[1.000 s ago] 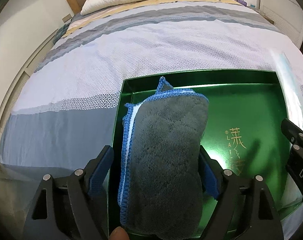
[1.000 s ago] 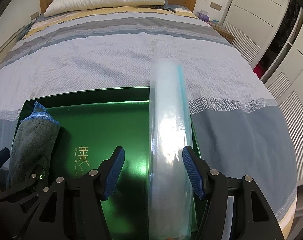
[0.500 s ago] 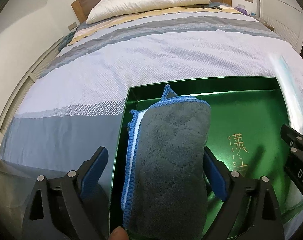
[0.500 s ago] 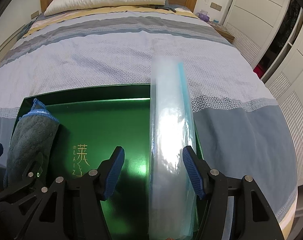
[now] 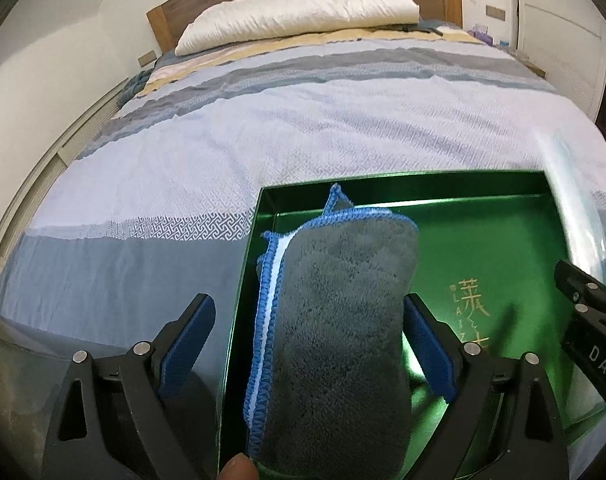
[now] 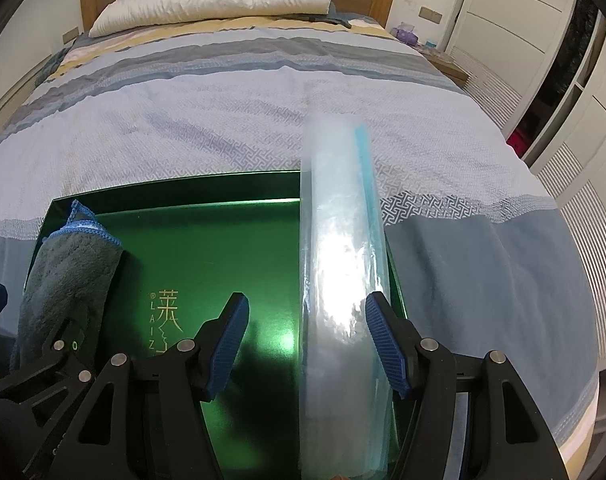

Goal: Organize soft objects
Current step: 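Lower the towel into the green tray with the left tool while the right tool lowers the bag beside it, then open both tools and withdraw them from the tray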

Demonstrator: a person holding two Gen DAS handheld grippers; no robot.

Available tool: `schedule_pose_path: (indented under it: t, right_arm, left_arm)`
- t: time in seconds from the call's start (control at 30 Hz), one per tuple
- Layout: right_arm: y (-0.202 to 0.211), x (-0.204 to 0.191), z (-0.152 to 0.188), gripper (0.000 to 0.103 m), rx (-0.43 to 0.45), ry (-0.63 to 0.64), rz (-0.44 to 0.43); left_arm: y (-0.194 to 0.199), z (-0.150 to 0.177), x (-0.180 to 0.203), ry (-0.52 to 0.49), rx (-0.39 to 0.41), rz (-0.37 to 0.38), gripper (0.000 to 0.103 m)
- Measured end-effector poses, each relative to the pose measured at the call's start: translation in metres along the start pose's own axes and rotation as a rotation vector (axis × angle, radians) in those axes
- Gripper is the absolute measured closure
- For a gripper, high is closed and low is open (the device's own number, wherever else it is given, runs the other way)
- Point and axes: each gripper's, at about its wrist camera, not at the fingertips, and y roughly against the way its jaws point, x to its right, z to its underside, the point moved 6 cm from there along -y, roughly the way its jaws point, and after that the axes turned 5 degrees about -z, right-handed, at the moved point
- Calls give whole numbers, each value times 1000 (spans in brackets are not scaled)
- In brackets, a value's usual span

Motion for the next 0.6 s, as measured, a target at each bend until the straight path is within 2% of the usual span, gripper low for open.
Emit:
schedule_pose_path:
  t: [0.6]
  right_arm:
    - [23, 1, 2, 42, 61, -9, -2]
  left_arm:
    - [28, -11, 6, 15, 129, 95, 13]
